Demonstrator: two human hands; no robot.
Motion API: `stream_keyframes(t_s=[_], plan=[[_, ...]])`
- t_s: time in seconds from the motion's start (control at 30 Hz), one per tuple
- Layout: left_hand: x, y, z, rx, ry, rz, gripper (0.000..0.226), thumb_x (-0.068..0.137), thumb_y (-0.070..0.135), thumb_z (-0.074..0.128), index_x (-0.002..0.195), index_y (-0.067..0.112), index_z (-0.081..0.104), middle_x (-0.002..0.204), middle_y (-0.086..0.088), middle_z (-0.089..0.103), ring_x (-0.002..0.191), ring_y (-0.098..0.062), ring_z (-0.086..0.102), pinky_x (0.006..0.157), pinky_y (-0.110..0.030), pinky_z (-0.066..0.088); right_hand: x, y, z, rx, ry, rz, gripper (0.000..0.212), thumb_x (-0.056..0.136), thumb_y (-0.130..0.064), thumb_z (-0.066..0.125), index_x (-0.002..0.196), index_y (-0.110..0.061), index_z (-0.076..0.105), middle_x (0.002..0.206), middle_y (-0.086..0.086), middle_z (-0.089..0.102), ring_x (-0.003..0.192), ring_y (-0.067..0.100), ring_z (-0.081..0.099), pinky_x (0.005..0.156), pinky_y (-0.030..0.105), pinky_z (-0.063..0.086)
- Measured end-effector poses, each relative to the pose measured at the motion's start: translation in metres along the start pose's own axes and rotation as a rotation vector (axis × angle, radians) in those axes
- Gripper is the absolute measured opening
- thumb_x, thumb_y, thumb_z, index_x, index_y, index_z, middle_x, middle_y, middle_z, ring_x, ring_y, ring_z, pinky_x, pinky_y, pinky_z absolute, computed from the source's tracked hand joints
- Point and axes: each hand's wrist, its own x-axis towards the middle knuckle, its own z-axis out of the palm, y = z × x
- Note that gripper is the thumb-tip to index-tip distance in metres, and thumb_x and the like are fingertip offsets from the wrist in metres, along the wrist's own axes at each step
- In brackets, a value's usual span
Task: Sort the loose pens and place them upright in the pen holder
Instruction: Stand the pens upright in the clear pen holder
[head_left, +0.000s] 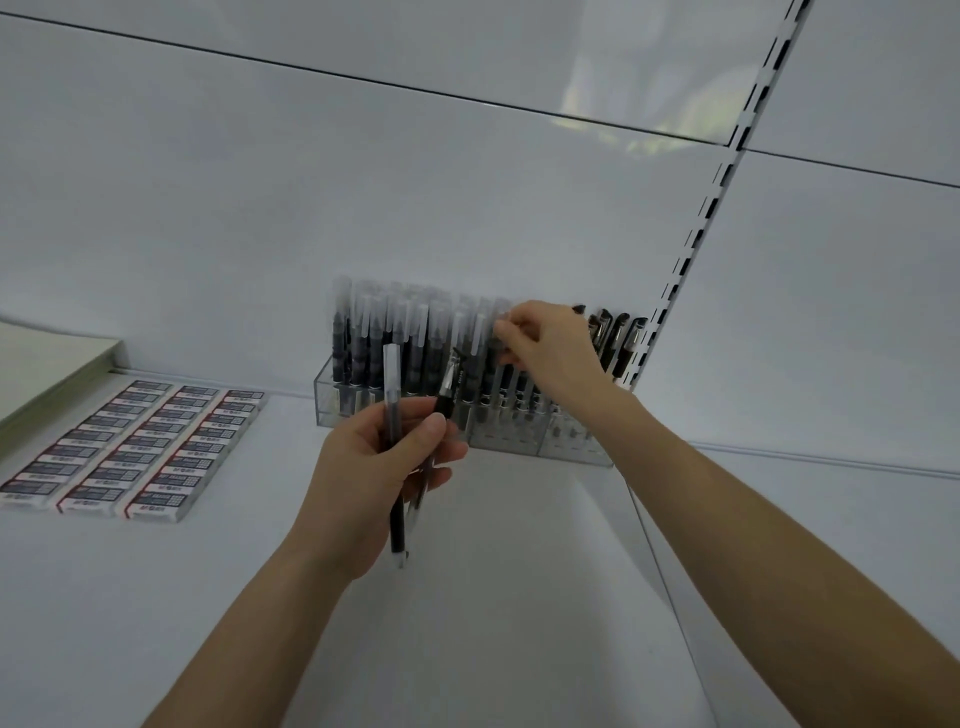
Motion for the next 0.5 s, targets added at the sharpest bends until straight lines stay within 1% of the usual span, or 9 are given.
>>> stream_keyframes(t_s=[0.13,0.2,0.23,0.27,0.3,0.33,0.4,0.43,0.5], plan=[[0.001,-0.001,0.000,-0.027,0.010,0.001,0.012,0.085,0.006,0.056,0.091,0.014,0.062,0.065,0.003,0.071,0.065,-0.013,0.071,0.058,-0.022,0.058,0.002,-0.002,-0.002,0.035,-0.045,0.066,0.020,0.091,-0.018,0.056,0.090,0.001,0.064,0.088,0.018,0.070,0.082,0.029,0.068,0.083,0.044,0.054],[0.002,0.000,0.001,-0.044,0.003,0.010,0.011,0.084,0.006,0.056,0.090,0.013,0.062,0.065,0.001,0.072,0.065,-0.014,0.071,0.058,-0.023,0.058,-0.006,-0.001,-0.010,0.021,-0.005,0.098,0.025,0.089,-0.024,0.058,0.103,-0.003,0.063,0.094,0.008,0.068,0.088,0.019,0.065,0.084,0.032,0.052],[0.002,0.000,0.001,-0.049,-0.002,0.015,0.010,0.084,0.006,0.056,0.090,0.012,0.062,0.065,0.000,0.071,0.065,-0.014,0.071,0.057,-0.023,0.058,-0.013,-0.001,-0.014,0.028,0.044,0.098,0.027,0.089,-0.027,0.059,0.106,-0.007,0.062,0.093,0.003,0.066,0.087,0.014,0.063,0.080,0.025,0.050],[0.003,0.001,0.002,-0.052,-0.008,0.019,0.010,0.084,0.006,0.056,0.089,0.012,0.062,0.064,0.000,0.071,0.064,-0.014,0.071,0.057,-0.023,0.058,-0.022,-0.003,-0.018,0.073,0.090,0.085,0.024,0.088,-0.027,0.059,0.104,-0.009,0.064,0.088,0.000,0.067,0.084,0.011,0.062,0.076,0.022,0.049],[0.004,0.001,0.004,-0.054,-0.016,0.021,0.010,0.083,0.005,0.055,0.089,0.011,0.062,0.064,-0.001,0.071,0.064,-0.014,0.071,0.057,-0.022,0.057,-0.032,-0.005,-0.023,0.149,0.110,0.070,0.019,0.088,-0.026,0.059,0.096,-0.012,0.067,0.082,-0.001,0.068,0.079,0.009,0.063,0.072,0.021,0.049],[0.004,0.001,0.007,-0.054,-0.026,0.021,0.010,0.083,0.005,0.056,0.089,0.011,0.062,0.065,-0.001,0.071,0.064,-0.014,0.071,0.056,-0.022,0.057,-0.041,-0.008,-0.027,0.234,0.093,0.064,0.015,0.088,-0.026,0.059,0.089,-0.013,0.069,0.077,-0.002,0.069,0.074,0.006,0.064,0.069,0.020,0.050],[0.006,-0.001,0.015,-0.037,-0.060,0.021,0.011,0.083,0.006,0.056,0.090,0.011,0.062,0.066,-0.001,0.071,0.065,-0.013,0.071,0.056,-0.021,0.056,-0.057,-0.015,-0.030,0.378,-0.011,0.077,0.013,0.085,-0.026,0.062,0.085,-0.015,0.070,0.075,-0.004,0.069,0.071,0.003,0.064,0.067,0.016,0.050],[0.006,-0.002,0.020,-0.019,-0.082,0.019,0.011,0.084,0.006,0.056,0.090,0.012,0.063,0.067,0.000,0.072,0.066,-0.013,0.071,0.056,-0.021,0.056,-0.062,-0.018,-0.030,0.413,-0.054,0.078,0.012,0.084,-0.026,0.064,0.084,-0.015,0.070,0.072,-0.008,0.067,0.069,0.002,0.063,0.066,0.014,0.048],[0.006,-0.005,0.029,0.015,-0.119,0.012,0.011,0.084,0.006,0.056,0.090,0.013,0.063,0.069,0.001,0.072,0.068,-0.013,0.071,0.059,-0.022,0.057,-0.069,-0.018,-0.030,0.443,-0.080,0.063,0.013,0.083,-0.022,0.065,0.074,-0.013,0.067,0.060,-0.013,0.058,0.059,0.003,0.053,0.060,0.015,0.043]])
